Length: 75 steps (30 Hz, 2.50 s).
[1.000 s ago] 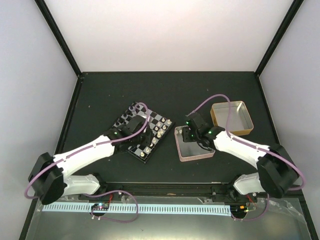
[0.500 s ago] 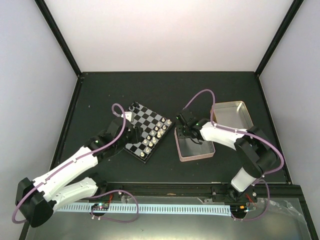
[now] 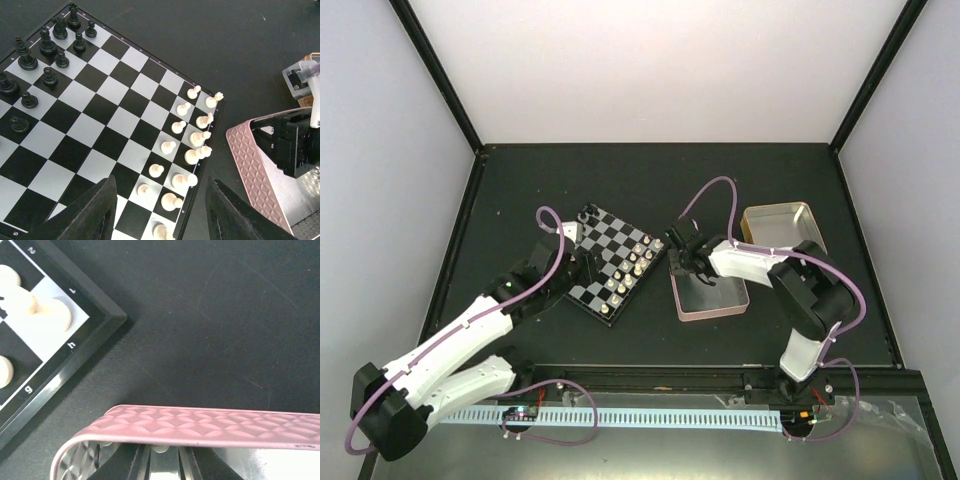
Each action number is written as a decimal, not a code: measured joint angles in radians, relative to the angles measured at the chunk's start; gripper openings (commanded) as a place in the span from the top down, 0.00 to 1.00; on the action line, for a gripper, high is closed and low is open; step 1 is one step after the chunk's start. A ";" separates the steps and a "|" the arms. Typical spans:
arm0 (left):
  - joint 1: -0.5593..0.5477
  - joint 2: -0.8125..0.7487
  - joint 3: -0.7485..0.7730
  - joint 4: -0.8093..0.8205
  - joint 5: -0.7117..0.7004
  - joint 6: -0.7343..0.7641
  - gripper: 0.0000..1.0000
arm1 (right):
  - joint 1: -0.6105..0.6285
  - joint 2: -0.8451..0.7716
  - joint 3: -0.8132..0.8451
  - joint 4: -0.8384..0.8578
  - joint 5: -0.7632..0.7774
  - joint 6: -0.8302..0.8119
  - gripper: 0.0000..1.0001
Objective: Set up the chess pieces on the board
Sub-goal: Pick up the chess piece from the storage box, then place the chess piece on the chessboard.
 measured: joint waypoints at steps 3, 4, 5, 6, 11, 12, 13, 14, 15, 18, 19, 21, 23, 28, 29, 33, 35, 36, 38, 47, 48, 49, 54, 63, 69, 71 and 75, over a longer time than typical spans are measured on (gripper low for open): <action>0.006 0.000 0.000 0.000 0.006 0.000 0.50 | 0.000 0.011 0.000 0.005 0.013 -0.003 0.91; 0.008 0.000 0.000 0.000 0.007 0.000 0.50 | 0.000 0.013 0.000 0.006 0.015 -0.005 0.94; 0.008 0.000 0.000 0.000 0.009 0.000 0.50 | 0.000 0.013 0.000 0.009 0.018 -0.005 0.95; 0.009 0.000 0.000 0.000 0.010 0.000 0.50 | 0.000 0.013 0.000 0.012 0.021 -0.008 0.96; 0.015 -0.004 0.000 0.000 0.011 0.000 0.50 | 0.000 0.009 -0.001 0.017 0.036 -0.013 0.97; 0.017 -0.006 0.000 0.000 0.011 0.000 0.50 | 0.000 0.002 -0.004 0.018 0.038 -0.016 0.97; 0.019 -0.007 0.000 0.000 0.011 0.000 0.49 | 0.000 -0.008 -0.007 0.017 0.039 -0.019 0.97; 0.021 -0.008 0.000 0.000 0.011 0.000 0.50 | 0.000 -0.022 -0.010 0.018 0.040 -0.023 0.97; 0.024 -0.008 0.000 0.000 0.012 0.001 0.49 | 0.000 -0.035 -0.013 0.017 0.040 -0.023 0.97; 0.034 -0.009 0.000 -0.001 0.013 0.002 0.49 | 0.000 -0.092 -0.026 0.014 0.036 -0.026 0.97; 0.038 -0.009 0.000 -0.001 0.013 0.003 0.49 | 0.000 -0.108 -0.030 0.014 0.034 -0.026 0.97; 0.047 -0.010 0.000 -0.001 0.013 0.007 0.49 | 0.000 -0.145 -0.039 0.009 0.026 -0.026 0.97; 0.055 -0.013 0.000 -0.002 0.013 0.010 0.49 | 0.004 -0.178 -0.044 -0.006 0.012 -0.025 0.97; 0.090 -0.019 0.000 -0.003 0.014 0.017 0.48 | 0.034 -0.236 -0.036 -0.055 -0.030 -0.022 0.96; 0.099 -0.019 0.000 -0.005 0.015 0.018 0.48 | 0.046 -0.238 -0.026 -0.065 -0.039 -0.022 0.96; 0.146 -0.019 0.000 -0.010 0.037 0.019 0.48 | 0.126 -0.220 0.058 -0.108 -0.071 -0.025 0.96; 0.162 -0.019 0.000 -0.011 0.053 0.019 0.48 | 0.176 -0.200 0.117 -0.122 -0.081 -0.031 0.96; 0.183 -0.019 -0.001 -0.012 0.059 0.019 0.48 | 0.204 -0.185 0.149 -0.125 -0.087 -0.035 0.96; 0.214 -0.019 -0.008 -0.014 0.079 0.018 0.48 | 0.255 -0.149 0.210 -0.129 -0.097 -0.050 0.96; 0.323 -0.079 -0.071 -0.061 0.123 0.014 0.47 | 0.439 0.122 0.455 -0.227 -0.122 -0.137 0.96; 0.331 -0.090 -0.074 -0.069 0.123 0.013 0.47 | 0.455 0.140 0.465 -0.237 -0.122 -0.144 0.96; 0.338 -0.099 -0.077 -0.072 0.124 0.013 0.47 | 0.464 0.162 0.480 -0.256 -0.123 -0.151 0.96; 0.370 -0.133 -0.098 -0.088 0.129 0.012 0.47 | 0.465 0.219 0.518 -0.323 -0.121 -0.163 0.95; 0.384 -0.138 -0.134 -0.090 0.154 0.005 0.47 | 0.460 0.302 0.613 -0.381 -0.071 -0.158 0.95; 0.386 -0.138 -0.144 -0.090 0.168 -0.003 0.47 | 0.444 0.341 0.634 -0.395 -0.066 -0.153 0.95; 0.386 -0.138 -0.147 -0.090 0.168 -0.006 0.47 | 0.436 0.344 0.634 -0.399 -0.066 -0.150 0.95; 0.386 -0.146 -0.153 -0.090 0.168 -0.013 0.47 | 0.422 0.344 0.634 -0.403 -0.067 -0.149 0.95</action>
